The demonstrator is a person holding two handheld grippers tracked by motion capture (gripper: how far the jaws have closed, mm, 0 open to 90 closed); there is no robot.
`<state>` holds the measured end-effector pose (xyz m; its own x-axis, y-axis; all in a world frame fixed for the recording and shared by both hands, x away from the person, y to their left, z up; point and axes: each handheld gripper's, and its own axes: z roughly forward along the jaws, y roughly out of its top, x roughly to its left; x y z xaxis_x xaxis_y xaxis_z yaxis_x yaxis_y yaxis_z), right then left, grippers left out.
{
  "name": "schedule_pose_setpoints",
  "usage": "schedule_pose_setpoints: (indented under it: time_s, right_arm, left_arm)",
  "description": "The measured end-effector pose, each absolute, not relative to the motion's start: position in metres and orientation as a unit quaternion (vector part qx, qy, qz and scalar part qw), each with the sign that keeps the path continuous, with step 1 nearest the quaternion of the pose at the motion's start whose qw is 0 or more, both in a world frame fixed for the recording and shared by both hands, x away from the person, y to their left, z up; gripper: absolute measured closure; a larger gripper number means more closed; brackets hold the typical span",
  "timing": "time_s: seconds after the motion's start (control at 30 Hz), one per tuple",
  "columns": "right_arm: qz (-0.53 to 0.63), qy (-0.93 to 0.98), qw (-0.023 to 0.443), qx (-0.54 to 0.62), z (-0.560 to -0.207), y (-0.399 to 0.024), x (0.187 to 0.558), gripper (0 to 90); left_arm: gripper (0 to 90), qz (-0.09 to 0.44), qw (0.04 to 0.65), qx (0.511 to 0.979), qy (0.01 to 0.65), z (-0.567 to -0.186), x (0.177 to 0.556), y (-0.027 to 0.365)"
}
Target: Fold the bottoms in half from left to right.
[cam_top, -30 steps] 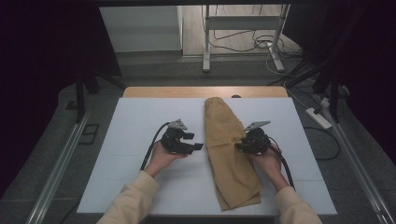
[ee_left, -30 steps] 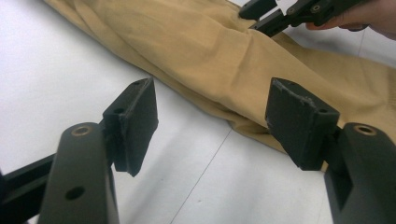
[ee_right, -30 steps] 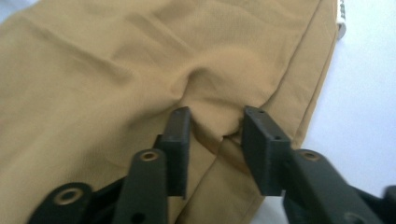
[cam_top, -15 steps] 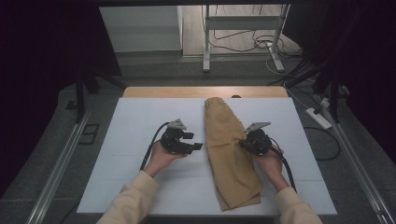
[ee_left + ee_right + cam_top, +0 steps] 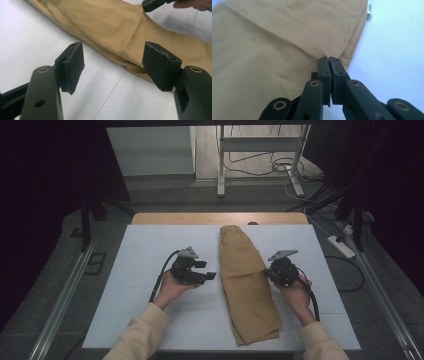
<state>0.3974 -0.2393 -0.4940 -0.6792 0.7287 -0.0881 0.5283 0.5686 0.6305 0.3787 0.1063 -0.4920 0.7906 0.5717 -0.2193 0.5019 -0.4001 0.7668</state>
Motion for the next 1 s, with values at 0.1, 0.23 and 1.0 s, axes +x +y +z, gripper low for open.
schedule_pose_setpoints:
  time_s: [0.1, 0.23, 1.0]
  right_arm:
    - [0.278, 0.871, 0.169, 0.368, -0.500, -0.241, 0.399, 87.5]
    - [0.274, 0.873, 0.169, 0.367, -0.505, -0.241, 0.400, 87.1]
    - [0.370, 0.862, 0.140, 0.317, -0.488, -0.228, 0.380, 38.5]
  left_arm:
    - [33.3, 0.040, 0.444, 0.835, 0.322, -0.492, 0.379, 0.106]
    - [33.2, 0.041, 0.445, 0.835, 0.321, -0.491, 0.378, 0.107]
    - [30.9, 0.046, 0.439, 0.833, 0.333, -0.492, 0.380, 0.111]
